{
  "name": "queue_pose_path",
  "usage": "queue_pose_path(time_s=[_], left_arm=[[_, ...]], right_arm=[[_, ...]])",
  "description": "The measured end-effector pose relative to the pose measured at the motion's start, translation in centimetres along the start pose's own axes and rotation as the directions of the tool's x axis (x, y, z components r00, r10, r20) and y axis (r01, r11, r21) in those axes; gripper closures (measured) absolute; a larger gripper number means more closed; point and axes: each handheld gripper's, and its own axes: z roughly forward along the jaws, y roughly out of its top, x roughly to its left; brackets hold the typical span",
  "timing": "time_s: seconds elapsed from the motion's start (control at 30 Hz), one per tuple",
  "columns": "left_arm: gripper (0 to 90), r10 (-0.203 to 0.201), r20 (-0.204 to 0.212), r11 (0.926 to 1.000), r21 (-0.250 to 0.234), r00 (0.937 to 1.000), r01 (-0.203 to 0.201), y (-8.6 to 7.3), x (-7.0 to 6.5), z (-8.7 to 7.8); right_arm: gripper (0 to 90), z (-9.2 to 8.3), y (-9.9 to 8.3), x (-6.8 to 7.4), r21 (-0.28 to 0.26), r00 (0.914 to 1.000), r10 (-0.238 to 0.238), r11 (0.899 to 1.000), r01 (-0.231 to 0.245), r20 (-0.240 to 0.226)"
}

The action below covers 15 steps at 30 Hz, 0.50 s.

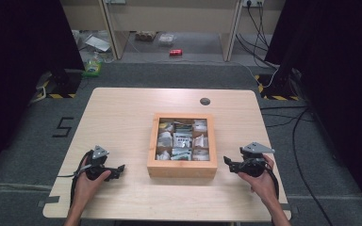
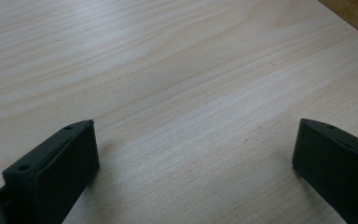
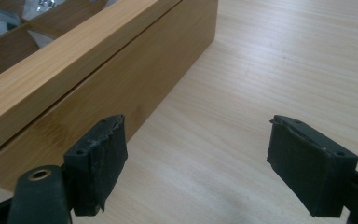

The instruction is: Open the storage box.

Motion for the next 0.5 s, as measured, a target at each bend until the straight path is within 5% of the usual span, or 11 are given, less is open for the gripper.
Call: queue_pose_path(time_s=[0.5], left_arm=[[0.0,0.0,0.0,1.0,0.0,1.0,0.0,0.0,0.0,0.0]], right_arm=[[20.3,-1.5,-1.6,1.7,-0.023,0.9999,-0.015,1.0,0.015,-0.005]])
